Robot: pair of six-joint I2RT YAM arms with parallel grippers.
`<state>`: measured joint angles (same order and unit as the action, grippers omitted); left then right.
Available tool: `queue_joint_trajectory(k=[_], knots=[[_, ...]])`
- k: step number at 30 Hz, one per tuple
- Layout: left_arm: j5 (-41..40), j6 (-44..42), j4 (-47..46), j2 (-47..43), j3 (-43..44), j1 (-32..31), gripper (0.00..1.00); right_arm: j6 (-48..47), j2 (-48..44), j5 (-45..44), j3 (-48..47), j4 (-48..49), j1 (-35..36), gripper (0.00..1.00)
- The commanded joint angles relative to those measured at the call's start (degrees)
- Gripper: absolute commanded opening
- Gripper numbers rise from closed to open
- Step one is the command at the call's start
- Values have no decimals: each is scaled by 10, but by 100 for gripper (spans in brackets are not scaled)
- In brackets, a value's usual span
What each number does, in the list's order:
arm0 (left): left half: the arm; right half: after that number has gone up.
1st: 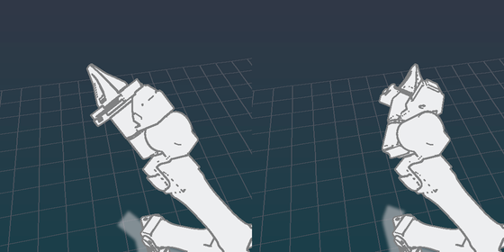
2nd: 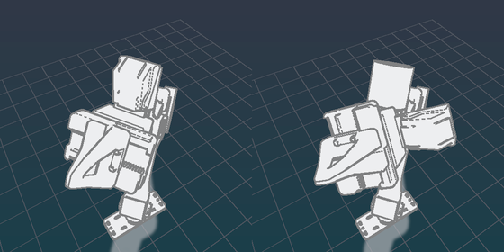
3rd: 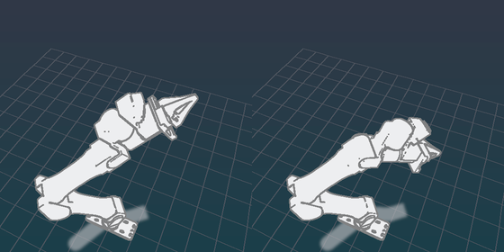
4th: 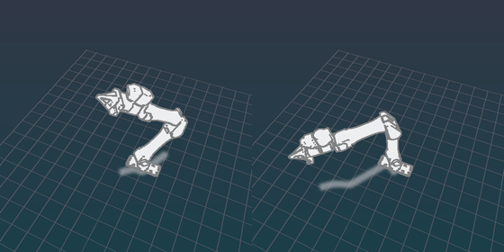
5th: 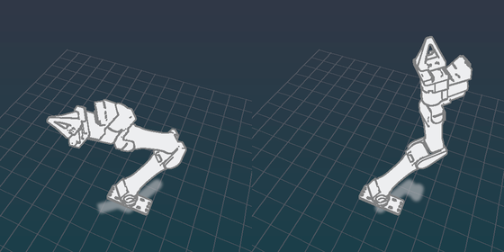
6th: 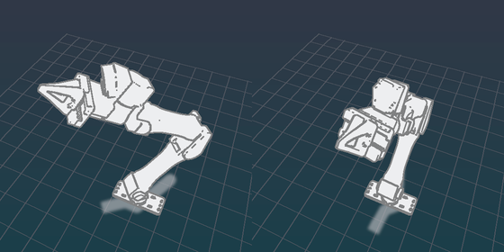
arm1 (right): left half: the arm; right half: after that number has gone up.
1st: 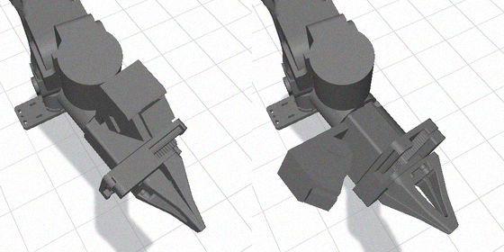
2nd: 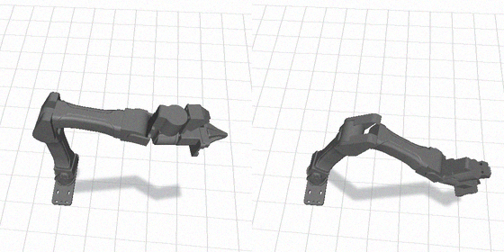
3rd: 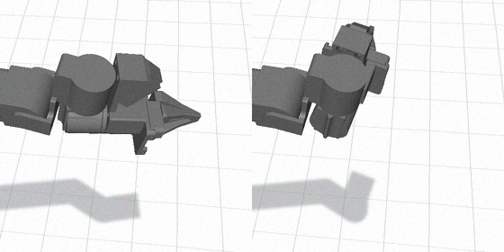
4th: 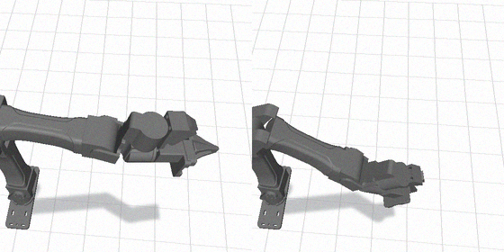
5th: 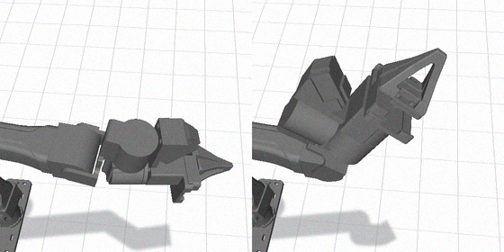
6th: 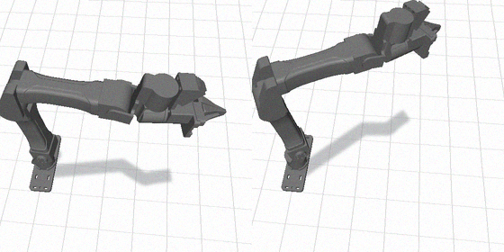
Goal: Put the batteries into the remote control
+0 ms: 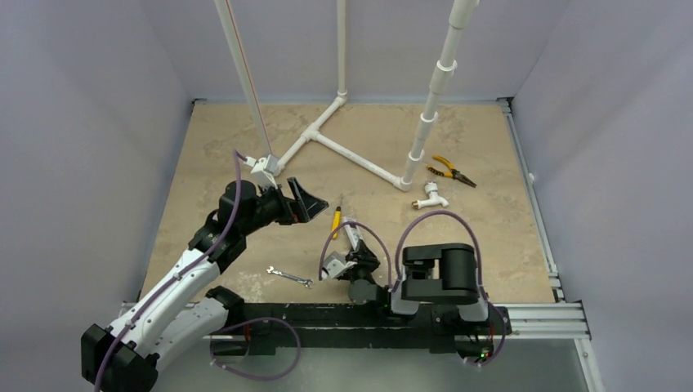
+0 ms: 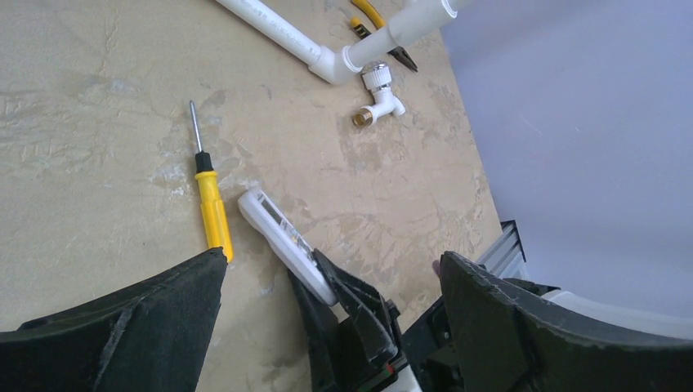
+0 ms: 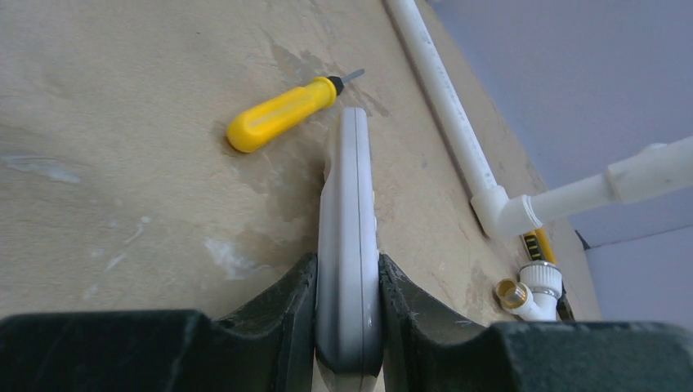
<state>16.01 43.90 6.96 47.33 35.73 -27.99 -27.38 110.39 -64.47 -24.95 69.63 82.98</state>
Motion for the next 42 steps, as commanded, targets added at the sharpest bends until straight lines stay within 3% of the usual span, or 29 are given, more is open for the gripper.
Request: queue_joint_trajectory(k=[1,12,20,28,35,38,42], knots=[[3,6,-20,-9,-8,7,100,-140,80,-77,-38,213,33,29],[5,13,-24,-11,-12,9,100,-127,86,-90,-40,216,54,54],[1,11,-19,-14,-8,12,100,-107,19,-65,-11,208,56,60],[-19,11,7,-4,9,30,99,187,-166,83,32,-35,37,64],[-25,-3,23,-19,22,52,100,287,-257,220,84,-51,-64,64],[-23,-8,33,-20,26,59,100,400,-312,291,106,-61,-133,64],[-42,-12,48,-28,22,64,100,463,-382,322,126,-102,-205,64]])
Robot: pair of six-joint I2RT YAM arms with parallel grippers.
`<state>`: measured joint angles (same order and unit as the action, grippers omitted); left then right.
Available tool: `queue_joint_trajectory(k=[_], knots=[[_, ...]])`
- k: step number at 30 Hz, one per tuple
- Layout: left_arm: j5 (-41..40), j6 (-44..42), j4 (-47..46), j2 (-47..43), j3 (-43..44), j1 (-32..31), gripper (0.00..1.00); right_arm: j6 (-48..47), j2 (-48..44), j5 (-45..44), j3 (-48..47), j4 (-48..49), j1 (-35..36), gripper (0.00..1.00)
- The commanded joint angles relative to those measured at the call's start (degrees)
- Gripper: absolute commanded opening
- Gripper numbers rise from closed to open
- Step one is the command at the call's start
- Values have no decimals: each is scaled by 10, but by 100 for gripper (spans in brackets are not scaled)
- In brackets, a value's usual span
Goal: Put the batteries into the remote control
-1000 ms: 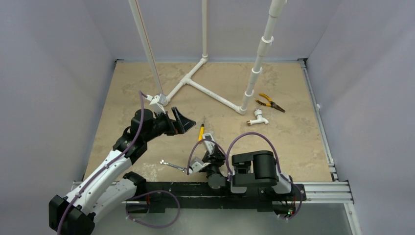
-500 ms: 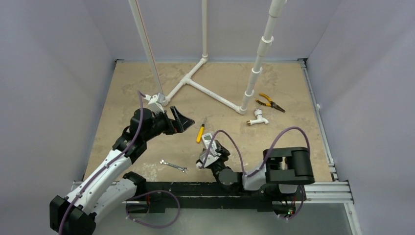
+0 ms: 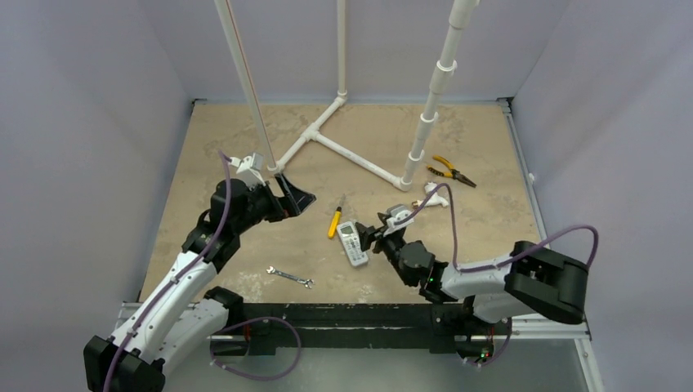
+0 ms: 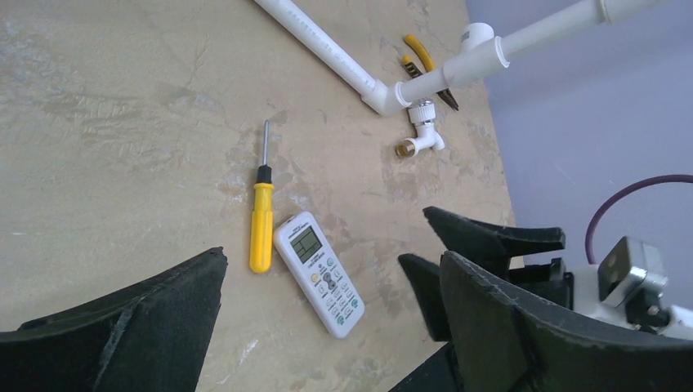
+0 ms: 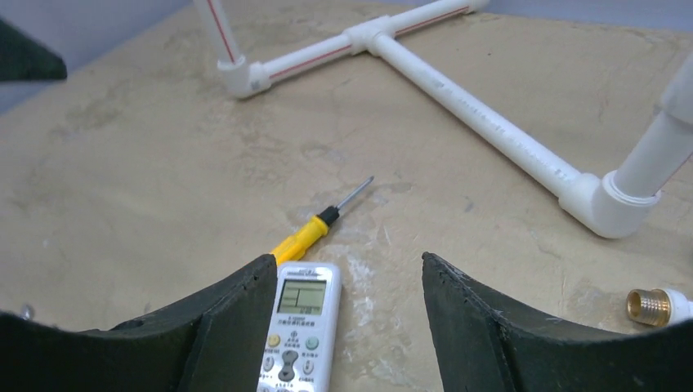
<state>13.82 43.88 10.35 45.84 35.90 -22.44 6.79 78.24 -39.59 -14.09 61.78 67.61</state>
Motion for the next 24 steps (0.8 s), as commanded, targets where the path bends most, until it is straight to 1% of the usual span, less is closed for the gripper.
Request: queue_joint_trajectory(k=[1,3,6,9,14,17,19,22,24], knots=[[-30,-12,21,-15,19,9,100,154,-80,91,28,-33,-76,64],[-45,-12,34,-18,18,13,100,214,-116,123,51,-59,-130,64],[-58,-13,49,-29,10,20,100,267,-173,146,89,-95,-188,64],[-74,-15,61,-44,-5,22,100,303,-247,175,116,-151,-224,64],[-109,-22,85,-66,-34,22,100,338,-328,288,134,-221,-293,64],[-119,-27,93,-70,-45,22,100,330,-339,363,128,-243,-322,64],[-130,-28,94,-75,-52,22,100,316,-330,405,117,-251,-336,64],[-162,-23,102,-80,-56,21,100,305,-307,397,100,-275,-348,63],[-183,-25,107,-84,-58,22,100,283,-289,366,80,-314,-350,63]])
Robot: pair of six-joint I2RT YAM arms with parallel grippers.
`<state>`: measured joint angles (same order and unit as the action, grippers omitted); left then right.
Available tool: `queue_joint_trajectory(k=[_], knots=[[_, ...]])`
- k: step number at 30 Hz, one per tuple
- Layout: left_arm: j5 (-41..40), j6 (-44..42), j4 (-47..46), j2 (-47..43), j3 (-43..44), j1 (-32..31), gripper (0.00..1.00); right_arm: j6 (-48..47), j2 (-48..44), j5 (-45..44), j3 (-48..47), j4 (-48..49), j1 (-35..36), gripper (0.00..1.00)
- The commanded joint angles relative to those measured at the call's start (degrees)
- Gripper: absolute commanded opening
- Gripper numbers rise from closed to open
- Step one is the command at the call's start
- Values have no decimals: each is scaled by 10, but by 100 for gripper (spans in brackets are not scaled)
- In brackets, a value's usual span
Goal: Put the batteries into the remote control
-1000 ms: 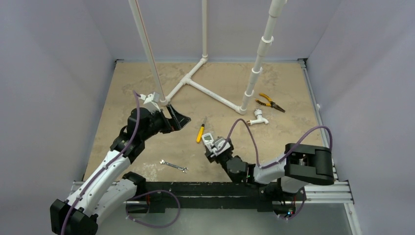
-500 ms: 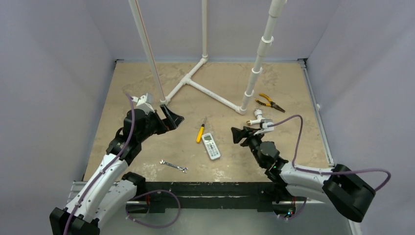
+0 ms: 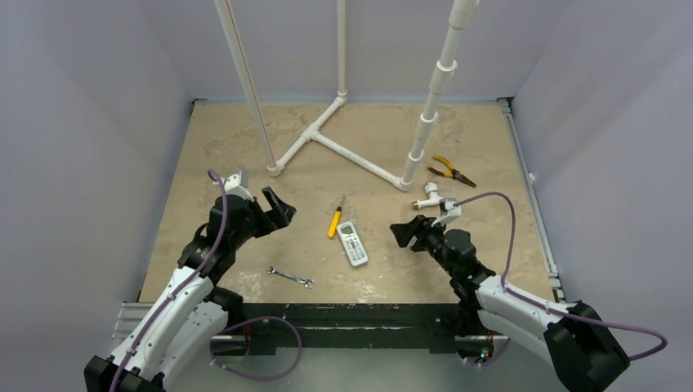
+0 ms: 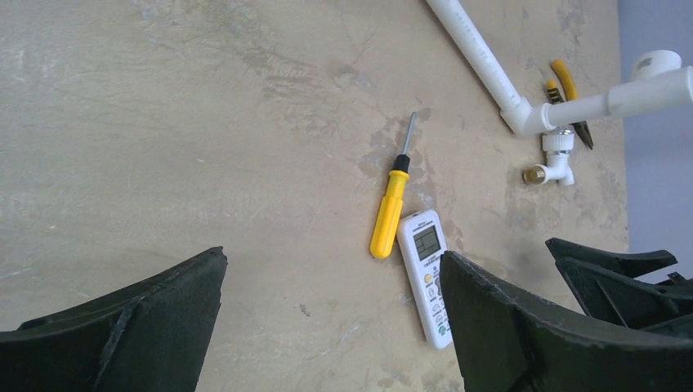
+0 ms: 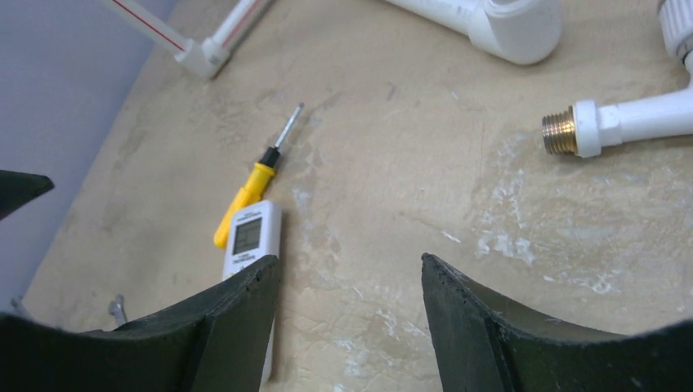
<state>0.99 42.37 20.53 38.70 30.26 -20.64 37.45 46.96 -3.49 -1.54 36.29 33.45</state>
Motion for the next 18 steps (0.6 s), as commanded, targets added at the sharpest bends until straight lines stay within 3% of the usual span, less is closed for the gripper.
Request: queue_joint_trajectory(k=[1,14,15,16,18], knots=[[-60,-13,6,-16,-3,4,100,-34,28,-10,-54,-75,-8,63],[-80,-19,-17,-39,-27,4,100,-102,13,-115,-77,-126,-8,64],[-80,-19,-17,-41,-27,3,100,-100,10,-125,-77,-127,-8,66],[-80,-19,-17,-42,-27,3,100,-99,9,-142,-77,-129,-8,76],[-80,-17,-15,-43,-27,3,100,-108,5,-170,-80,-137,-8,87]])
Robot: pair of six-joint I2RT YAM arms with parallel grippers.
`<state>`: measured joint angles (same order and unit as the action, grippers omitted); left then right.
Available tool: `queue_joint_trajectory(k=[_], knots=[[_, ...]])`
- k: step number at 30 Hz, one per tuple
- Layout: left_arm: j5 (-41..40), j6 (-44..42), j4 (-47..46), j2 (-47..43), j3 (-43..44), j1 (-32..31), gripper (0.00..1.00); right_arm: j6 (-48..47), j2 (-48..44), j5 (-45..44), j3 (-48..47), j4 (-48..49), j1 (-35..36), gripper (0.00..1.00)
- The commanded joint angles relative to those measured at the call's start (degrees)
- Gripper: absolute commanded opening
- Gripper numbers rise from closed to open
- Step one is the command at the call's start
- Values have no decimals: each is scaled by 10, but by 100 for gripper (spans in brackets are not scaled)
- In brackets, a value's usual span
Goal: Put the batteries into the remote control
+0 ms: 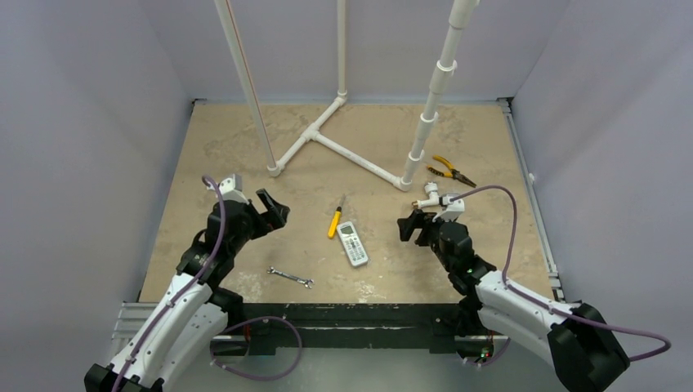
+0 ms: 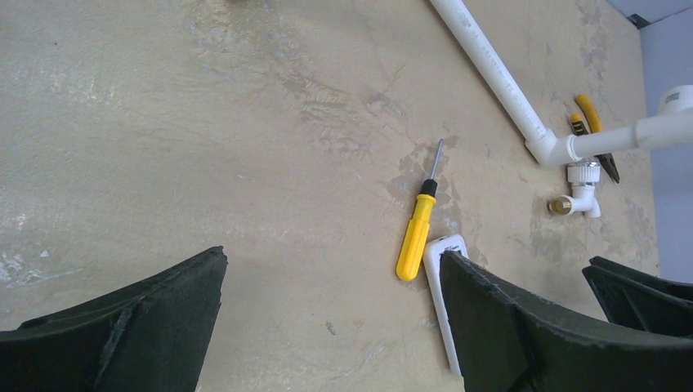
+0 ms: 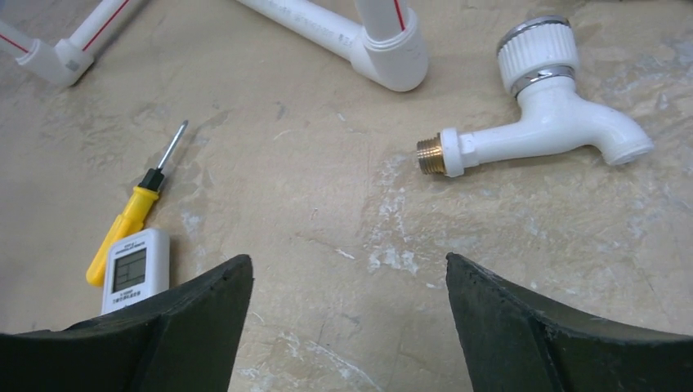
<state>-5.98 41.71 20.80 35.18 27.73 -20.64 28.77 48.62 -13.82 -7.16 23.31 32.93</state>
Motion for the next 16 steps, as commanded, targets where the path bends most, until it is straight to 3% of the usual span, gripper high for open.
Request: queue_joint_trajectory(k=[1,8,12,16], knots=[[-11,-8,-15,-5,1,3,100,-27,-12,-68,-27,-10,-2,91],[-18,-2,-11,-2,9,3,100,-48,15,-76,-59,-43,-3,98],[-18,-15,-12,-1,12,4,94,-54,20,-78,-74,-69,-3,99],[-42,-12,17,20,32,3,98,-53,18,-90,-70,-65,-2,99]])
